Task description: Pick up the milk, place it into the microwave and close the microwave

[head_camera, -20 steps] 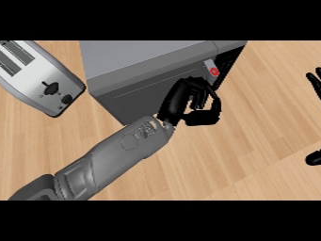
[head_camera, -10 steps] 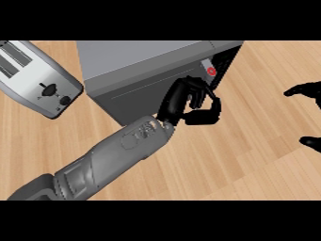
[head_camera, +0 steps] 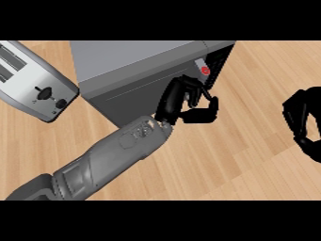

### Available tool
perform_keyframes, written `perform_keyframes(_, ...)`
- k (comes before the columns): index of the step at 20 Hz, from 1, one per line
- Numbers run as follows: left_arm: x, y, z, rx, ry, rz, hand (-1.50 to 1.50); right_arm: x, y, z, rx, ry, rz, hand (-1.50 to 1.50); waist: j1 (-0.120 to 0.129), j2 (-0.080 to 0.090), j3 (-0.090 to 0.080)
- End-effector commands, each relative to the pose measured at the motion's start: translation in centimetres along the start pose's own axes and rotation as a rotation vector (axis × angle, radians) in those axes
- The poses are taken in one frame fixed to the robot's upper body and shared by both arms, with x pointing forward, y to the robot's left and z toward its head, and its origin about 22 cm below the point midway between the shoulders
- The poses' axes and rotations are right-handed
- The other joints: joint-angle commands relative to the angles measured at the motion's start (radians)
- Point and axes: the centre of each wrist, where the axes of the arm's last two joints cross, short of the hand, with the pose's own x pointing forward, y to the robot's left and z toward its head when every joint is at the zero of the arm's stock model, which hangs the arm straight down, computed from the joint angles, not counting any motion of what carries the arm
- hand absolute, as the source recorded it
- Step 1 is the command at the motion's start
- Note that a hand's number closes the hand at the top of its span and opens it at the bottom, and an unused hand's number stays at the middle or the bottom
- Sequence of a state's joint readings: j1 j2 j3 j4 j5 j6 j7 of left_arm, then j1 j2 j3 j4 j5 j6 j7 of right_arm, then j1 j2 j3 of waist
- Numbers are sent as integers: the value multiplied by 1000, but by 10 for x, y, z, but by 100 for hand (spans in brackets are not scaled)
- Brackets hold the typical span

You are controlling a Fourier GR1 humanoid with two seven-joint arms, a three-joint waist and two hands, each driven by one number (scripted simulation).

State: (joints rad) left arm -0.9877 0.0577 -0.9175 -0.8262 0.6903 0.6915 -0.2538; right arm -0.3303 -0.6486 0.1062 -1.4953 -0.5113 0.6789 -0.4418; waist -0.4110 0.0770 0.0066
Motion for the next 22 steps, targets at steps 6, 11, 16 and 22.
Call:
perform_keyframes(6,32,-19,-20,-28,-78,8,150,9,16,-14,155,-64,-48,150,-44,4,2)
perform_keyframes(11,30,-18,-20,-11,-74,12,150,14,24,-22,176,-96,-62,150,-60,9,3)
perform_keyframes(16,26,-18,-17,7,-72,7,150,15,35,-26,212,-95,-80,150,-65,9,2)
perform_keyframes(22,6,-10,-13,105,131,58,150,8,52,-18,340,68,-134,150,-28,25,-3)
